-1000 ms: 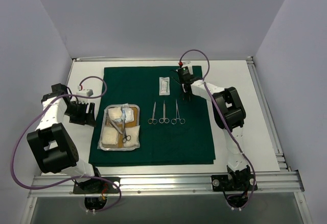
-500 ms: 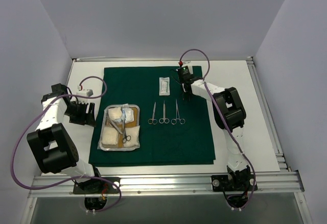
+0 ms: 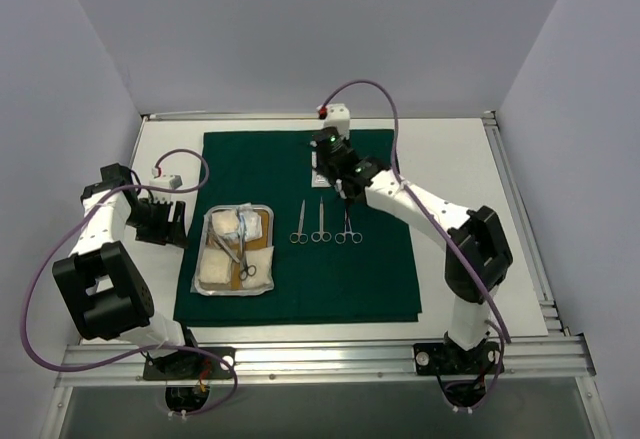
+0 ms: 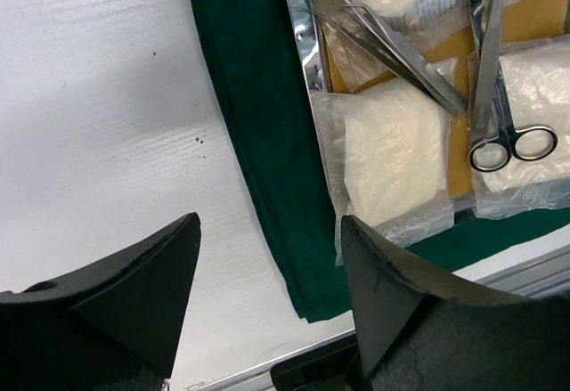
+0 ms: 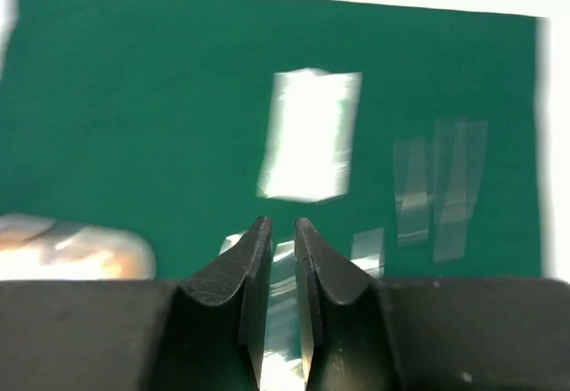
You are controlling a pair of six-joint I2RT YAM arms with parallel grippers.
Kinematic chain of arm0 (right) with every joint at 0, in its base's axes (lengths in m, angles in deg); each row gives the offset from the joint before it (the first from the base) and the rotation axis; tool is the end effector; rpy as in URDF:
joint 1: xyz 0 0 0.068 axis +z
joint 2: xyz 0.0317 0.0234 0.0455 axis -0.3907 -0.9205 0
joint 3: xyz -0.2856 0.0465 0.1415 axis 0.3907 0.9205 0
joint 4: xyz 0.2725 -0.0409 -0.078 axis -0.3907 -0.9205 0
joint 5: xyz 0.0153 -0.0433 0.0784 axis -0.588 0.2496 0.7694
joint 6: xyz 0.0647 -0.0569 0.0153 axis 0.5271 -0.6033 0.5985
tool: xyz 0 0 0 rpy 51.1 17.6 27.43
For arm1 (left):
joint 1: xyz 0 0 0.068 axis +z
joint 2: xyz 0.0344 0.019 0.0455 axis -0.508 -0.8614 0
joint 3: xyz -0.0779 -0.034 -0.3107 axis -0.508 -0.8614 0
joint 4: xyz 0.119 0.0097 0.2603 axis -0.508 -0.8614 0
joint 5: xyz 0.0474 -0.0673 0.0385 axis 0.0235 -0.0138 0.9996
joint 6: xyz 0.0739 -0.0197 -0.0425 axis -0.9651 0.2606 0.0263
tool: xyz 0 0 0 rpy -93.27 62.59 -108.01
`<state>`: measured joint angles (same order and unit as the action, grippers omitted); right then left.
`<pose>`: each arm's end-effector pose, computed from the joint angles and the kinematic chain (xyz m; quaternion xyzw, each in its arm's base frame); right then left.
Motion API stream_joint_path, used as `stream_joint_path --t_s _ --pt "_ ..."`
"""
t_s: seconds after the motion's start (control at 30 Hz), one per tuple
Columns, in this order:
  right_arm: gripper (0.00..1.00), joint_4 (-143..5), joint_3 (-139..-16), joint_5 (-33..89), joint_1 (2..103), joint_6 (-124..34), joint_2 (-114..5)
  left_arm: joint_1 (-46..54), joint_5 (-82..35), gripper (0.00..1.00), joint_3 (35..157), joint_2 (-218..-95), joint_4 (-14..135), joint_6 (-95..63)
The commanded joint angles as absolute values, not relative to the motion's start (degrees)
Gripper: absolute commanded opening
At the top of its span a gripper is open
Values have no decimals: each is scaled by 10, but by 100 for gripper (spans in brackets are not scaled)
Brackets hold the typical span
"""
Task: Open and lay out the surgical kit
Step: Pick up the medical item from the container.
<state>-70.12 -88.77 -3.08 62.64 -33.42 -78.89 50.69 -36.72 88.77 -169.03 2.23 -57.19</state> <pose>0.4177 0.3060 0.3346 -0.0354 0.8121 0.1232 0.5692 0.3001 0.0800 0.2321 0.0956 0.9742 -0.1298 0.1581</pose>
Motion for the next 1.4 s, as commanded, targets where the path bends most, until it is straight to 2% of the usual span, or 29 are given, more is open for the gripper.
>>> stream_joint_path --t_s 0.0,0.17,0.4,0.63,1.37 --pt "14 -676 -847 -38 707 -265 -762 505 -388 73 910 -1689 31 -568" --pt "13 -643 -872 0 805 -225 -798 503 -399 73 905 -1683 27 -567" --pt "15 -618 -919 68 853 -198 -894 503 -398 73 895 -1661 23 -570" --pt "15 -623 -964 97 863 -190 -962 503 -393 73 888 -1658 25 -573" --pt "14 -723 -957 108 888 -147 -987 502 -396 73 888 -1660 26 -577"
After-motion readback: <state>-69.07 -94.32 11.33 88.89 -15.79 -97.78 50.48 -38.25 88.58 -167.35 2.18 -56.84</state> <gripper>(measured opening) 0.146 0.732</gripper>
